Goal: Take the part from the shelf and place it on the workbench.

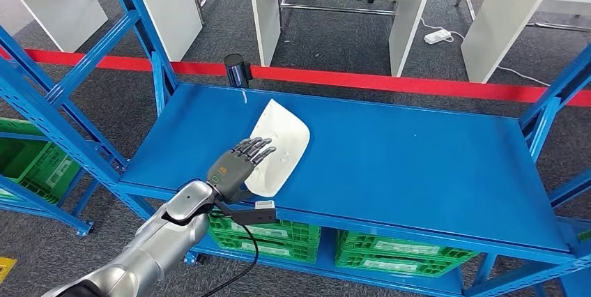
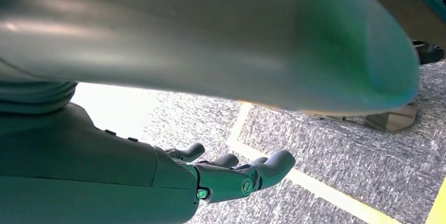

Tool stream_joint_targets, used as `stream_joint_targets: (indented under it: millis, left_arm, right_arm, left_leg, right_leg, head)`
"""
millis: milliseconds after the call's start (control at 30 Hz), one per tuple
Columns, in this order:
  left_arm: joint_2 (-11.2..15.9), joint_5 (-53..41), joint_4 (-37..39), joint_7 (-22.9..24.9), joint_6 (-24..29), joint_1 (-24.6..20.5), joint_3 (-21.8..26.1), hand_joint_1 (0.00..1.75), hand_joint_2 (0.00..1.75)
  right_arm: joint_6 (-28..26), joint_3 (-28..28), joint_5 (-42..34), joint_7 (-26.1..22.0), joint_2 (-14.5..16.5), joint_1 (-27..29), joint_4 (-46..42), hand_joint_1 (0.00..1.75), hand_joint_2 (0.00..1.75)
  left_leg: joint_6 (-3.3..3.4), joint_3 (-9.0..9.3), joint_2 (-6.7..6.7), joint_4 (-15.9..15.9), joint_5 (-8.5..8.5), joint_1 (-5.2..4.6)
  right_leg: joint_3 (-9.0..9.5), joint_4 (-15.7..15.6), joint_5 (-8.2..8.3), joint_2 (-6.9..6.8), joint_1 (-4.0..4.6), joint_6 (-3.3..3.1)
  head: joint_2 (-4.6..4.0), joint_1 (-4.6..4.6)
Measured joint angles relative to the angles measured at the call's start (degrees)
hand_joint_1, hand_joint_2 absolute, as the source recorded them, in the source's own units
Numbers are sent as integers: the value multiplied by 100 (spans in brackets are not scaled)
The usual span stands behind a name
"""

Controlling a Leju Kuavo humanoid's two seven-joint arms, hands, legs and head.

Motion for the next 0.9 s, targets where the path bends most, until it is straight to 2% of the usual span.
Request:
stream_joint_targets:
  millis: [167,300,600,900]
  left_arm:
    - [-23,1,149,-50,-91,-101,-66,1,175]
    - [-39,34,294,-116,-199,-188,-89,172,175]
    - [-45,307,656,-348,-525,-271,-90,175,175]
    - [-43,393,833,-499,-480,-341,-89,175,175]
  right_arm:
    - [0,0,-1,0,2,0,0,0,0]
    - [0,0,-2,-2,2,-1,0,0,0]
    - [0,4,-31,0,5,-1,0,0,0]
    - [0,4,-50,-25,13,2,0,0,0]
  left_leg:
    - [3,11,-1,0,-2,0]
    - [5,17,-2,-1,-5,0]
    - [5,20,-2,-1,-5,-1]
    - [4,25,0,-3,-12,0]
  right_leg:
    - [12,-1,-1,-2,0,1]
    - [19,-1,-2,-5,-1,3]
    - [21,-2,-3,-4,-1,3]
    - [24,-2,-4,-2,-1,3]
  head:
    - [0,0]
    - [0,0]
    - [0,0]
    - [0,0]
